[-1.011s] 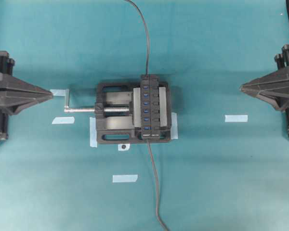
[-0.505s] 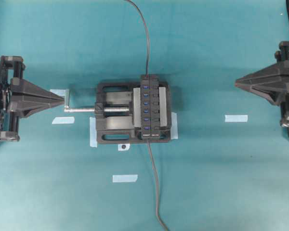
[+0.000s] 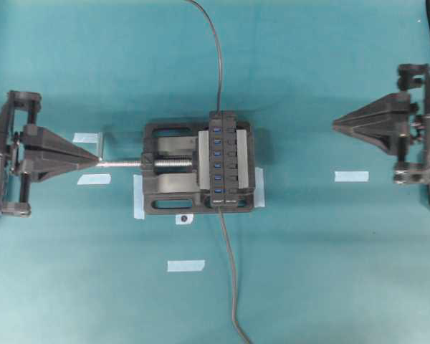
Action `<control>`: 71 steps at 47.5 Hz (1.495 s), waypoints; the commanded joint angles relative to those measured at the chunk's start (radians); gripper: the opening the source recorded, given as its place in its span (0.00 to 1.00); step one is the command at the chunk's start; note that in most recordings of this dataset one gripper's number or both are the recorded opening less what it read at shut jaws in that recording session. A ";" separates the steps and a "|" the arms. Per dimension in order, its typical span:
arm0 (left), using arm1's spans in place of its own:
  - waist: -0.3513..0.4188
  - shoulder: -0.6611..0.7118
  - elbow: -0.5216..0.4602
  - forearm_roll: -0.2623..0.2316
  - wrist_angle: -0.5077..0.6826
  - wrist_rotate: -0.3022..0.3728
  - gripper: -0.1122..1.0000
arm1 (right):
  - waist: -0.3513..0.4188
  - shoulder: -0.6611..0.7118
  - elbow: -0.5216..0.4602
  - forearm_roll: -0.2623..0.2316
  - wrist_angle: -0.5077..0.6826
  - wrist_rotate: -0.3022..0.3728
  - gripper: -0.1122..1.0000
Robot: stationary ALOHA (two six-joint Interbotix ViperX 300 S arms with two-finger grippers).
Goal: Insert the USB into the second port from the front of the fixed hub.
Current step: 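Raise the right gripper and swing it over the clamped USB hub, then lower the right gripper toward the black USB plug at the end port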
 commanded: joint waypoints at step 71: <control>-0.002 0.132 -0.058 0.002 0.094 -0.014 0.10 | -0.089 0.609 -0.414 -0.083 0.187 -0.209 0.11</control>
